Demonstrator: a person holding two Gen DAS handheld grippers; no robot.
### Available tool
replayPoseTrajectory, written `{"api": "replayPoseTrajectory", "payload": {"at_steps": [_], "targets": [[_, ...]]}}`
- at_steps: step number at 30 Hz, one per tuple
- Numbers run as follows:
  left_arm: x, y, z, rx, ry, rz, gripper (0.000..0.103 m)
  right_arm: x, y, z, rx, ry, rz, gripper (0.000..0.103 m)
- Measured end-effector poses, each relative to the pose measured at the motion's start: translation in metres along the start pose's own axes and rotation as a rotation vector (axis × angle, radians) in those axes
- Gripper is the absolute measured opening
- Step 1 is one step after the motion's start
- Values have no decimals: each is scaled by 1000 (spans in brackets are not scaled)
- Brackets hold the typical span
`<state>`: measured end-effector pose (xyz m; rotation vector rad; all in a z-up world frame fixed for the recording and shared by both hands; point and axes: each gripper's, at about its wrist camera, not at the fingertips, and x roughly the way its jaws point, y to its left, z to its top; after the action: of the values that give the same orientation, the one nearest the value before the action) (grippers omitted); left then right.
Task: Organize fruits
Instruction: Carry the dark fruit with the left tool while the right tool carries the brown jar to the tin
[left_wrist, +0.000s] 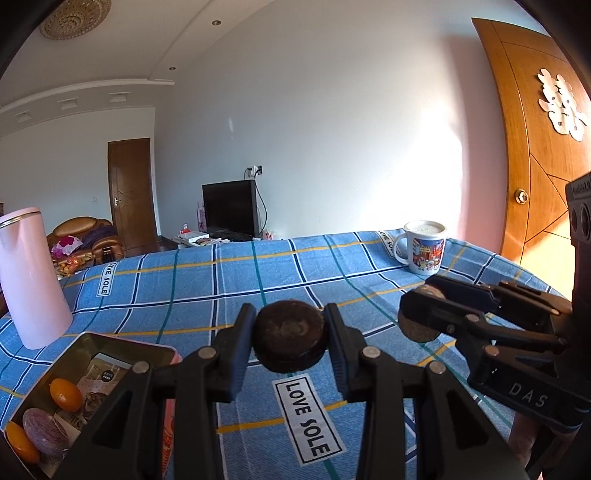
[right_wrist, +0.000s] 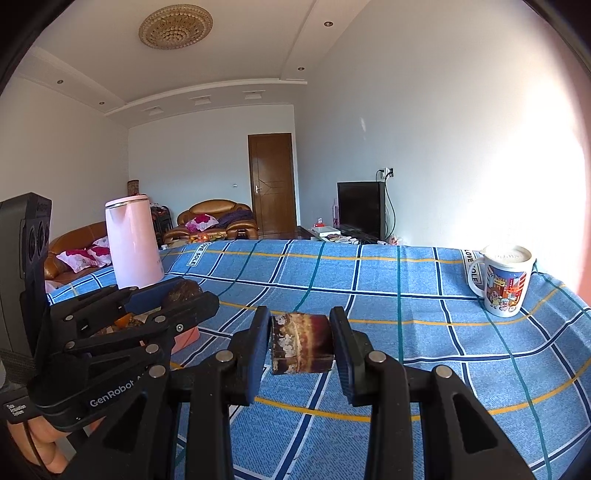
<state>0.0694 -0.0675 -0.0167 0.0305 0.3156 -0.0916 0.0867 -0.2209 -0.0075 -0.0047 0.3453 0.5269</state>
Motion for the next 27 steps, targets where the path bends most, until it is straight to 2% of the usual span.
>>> {"api": "replayPoseTrajectory", "payload": {"at_steps": [18, 27], "targets": [[0, 25, -4, -32, 51, 23, 40, 24, 20, 3, -25, 81, 41, 35], [-12, 53, -6, -66, 83, 53, 40, 36, 42, 15, -48, 95, 83, 35]]}}
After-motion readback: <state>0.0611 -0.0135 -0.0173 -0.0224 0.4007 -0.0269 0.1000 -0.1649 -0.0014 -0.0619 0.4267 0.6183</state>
